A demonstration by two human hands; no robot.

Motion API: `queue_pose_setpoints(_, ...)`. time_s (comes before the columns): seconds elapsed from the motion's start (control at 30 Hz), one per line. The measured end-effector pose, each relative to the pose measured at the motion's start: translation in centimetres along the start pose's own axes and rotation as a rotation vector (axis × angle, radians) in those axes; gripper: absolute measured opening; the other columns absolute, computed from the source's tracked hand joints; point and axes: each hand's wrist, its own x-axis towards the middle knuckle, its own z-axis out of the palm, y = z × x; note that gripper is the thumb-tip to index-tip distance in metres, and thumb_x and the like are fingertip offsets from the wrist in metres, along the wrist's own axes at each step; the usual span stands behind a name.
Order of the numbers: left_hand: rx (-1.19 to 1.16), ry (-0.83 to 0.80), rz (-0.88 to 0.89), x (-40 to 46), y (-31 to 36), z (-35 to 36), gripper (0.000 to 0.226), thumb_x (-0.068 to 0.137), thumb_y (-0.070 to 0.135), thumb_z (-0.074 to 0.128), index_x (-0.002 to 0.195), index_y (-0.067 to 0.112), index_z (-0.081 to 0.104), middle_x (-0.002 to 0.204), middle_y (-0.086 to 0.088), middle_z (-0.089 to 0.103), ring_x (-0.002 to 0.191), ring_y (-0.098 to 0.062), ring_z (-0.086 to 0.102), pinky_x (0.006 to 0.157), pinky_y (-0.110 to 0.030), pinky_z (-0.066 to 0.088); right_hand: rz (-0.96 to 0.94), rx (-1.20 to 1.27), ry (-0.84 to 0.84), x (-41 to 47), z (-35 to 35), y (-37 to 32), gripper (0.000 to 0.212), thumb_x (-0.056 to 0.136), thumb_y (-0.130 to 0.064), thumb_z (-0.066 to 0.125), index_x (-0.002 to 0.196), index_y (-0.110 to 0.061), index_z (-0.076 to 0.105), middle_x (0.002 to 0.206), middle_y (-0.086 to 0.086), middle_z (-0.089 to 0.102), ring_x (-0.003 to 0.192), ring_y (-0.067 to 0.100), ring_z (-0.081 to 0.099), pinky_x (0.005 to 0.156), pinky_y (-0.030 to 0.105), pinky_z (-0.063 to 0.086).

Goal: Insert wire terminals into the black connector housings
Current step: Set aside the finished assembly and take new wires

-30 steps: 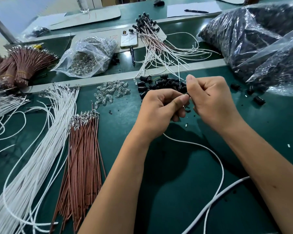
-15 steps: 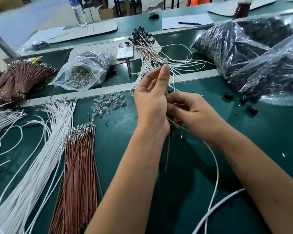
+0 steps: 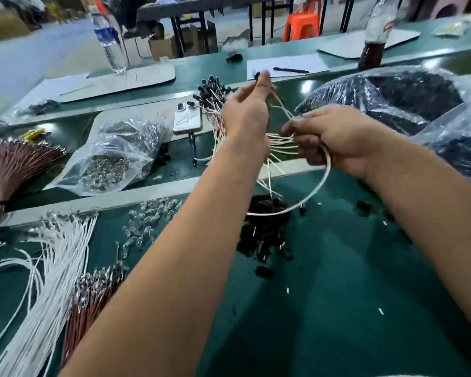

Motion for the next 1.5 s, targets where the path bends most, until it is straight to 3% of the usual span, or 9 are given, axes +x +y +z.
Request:
queue_pose_setpoints(0.1,0.426,-0.042,0.123,5.7,-1.7,0.2,0.038,0.106,0.04,0.048,0.099,0.009,0.068,0.089,-0.003,0.07,0.08,-0.018,0.061,0.072,-0.031,0.048,0.062,0.097,0.148,5.1,-1.6,-1.2,0.036,0.114,-0.018,0.036,0.087,-0.012,0.06,0.054,-0.005,0.036,0.04,0.006,0.04,0.039,0.017,0.035)
queue_pose_setpoints(0.23,1.574,-0.155,0.395,13.2,-5.0,0.1,0.039,0.104,0.046,0.047,0.123,0.016,0.064,0.124,-0.012,0.065,0.12,-0.029,0.056,0.109,-0.045,0.041,0.205,-0.01,0.252,12.8,-2.9,-2.2,0.036,0.113,-0.016,0.025,0.088,-0.015,0.052,0.063,-0.004,0.029,0.033,0.002,0.024,0.03,0.015,0.018)
queue_pose_setpoints(0.33,1.815,-0.382,0.415,17.2,-6.6,1.2,0.063,0.102,0.052,0.046,0.153,0.016,0.037,0.155,-0.019,0.038,0.145,-0.037,0.031,0.121,-0.049,0.026,0.294,-0.076,0.293,17.8,-3.3,-2.6,0.038,0.111,-0.021,0.023,0.087,-0.013,0.052,0.064,-0.003,0.03,0.033,0.005,0.019,0.029,0.018,0.016)
queue_pose_setpoints(0.43,1.859,-0.541,0.388,19.3,-7.5,1.7,0.062,0.104,0.052,0.041,0.155,0.016,0.036,0.155,-0.021,0.038,0.144,-0.04,0.035,0.119,-0.045,0.031,0.302,-0.067,0.351,22.0,-4.0,-2.6,0.036,0.109,-0.021,0.024,0.083,-0.013,0.047,0.062,-0.002,0.027,0.035,0.008,0.017,0.031,0.017,0.014)
queue_pose_setpoints(0.53,1.735,-0.425,0.519,19.8,-7.1,0.6,0.047,0.104,0.052,0.044,0.11,0.012,0.068,0.118,-0.019,0.063,0.114,-0.039,0.058,0.094,-0.042,0.049,0.153,-0.34,0.541,25.6,-5.3,-3.0,0.027,0.104,-0.007,0.032,0.084,-0.009,0.05,0.072,0.012,0.048,0.049,0.02,0.044,0.039,0.023,0.035)
queue_pose_setpoints(0.63,1.827,-0.336,0.582,19.6,-6.0,-1.3,0.053,0.101,0.057,0.044,0.088,0.012,0.068,0.097,-0.017,0.071,0.093,-0.037,0.067,0.081,-0.041,0.053,-0.044,-0.976,0.682,27.6,-6.9,-2.0,0.024,0.097,0.001,0.048,0.117,0.002,0.059,0.119,0.026,0.064,0.111,0.042,0.064,0.089,0.043,0.053)
queue_pose_setpoints(0.93,2.107,-0.328,0.66,17.1,-4.2,-2.6,0.022,0.091,0.028,0.055,0.073,0.018,0.049,0.084,-0.005,0.06,0.1,-0.031,0.059,0.086,-0.042,0.044,0.041,-1.809,0.173,26.4,-4.9,3.6,0.044,0.098,-0.014,0.054,0.141,-0.008,0.056,0.138,0.019,0.052,0.129,0.039,0.051,0.097,0.049,0.047)
queue_pose_setpoints(1.13,2.004,-0.341,0.692,13.6,-3.9,-2.5,0.028,0.096,0.04,0.059,0.112,0.019,0.07,0.113,-0.011,0.061,0.117,-0.032,0.049,0.093,-0.045,0.046,-0.038,-1.597,0.296,23.4,-4.3,1.7,0.038,0.098,-0.027,0.058,0.125,-0.001,0.064,0.128,0.025,0.062,0.125,0.042,0.054,0.102,0.044,0.051)
queue_pose_setpoints(1.5,1.412,-0.069,0.583,3.2,-2.0,-5.8,0.03,0.098,0.039,0.06,0.087,0.013,0.072,0.092,-0.005,0.067,0.093,-0.022,0.059,0.087,-0.038,0.05,-0.221,-1.05,0.394,9.2,1.6,2.4,0.02,0.091,-0.018,0.063,0.098,-0.015,0.082,0.103,0.014,0.078,0.101,0.033,0.07,0.091,0.036,0.054)
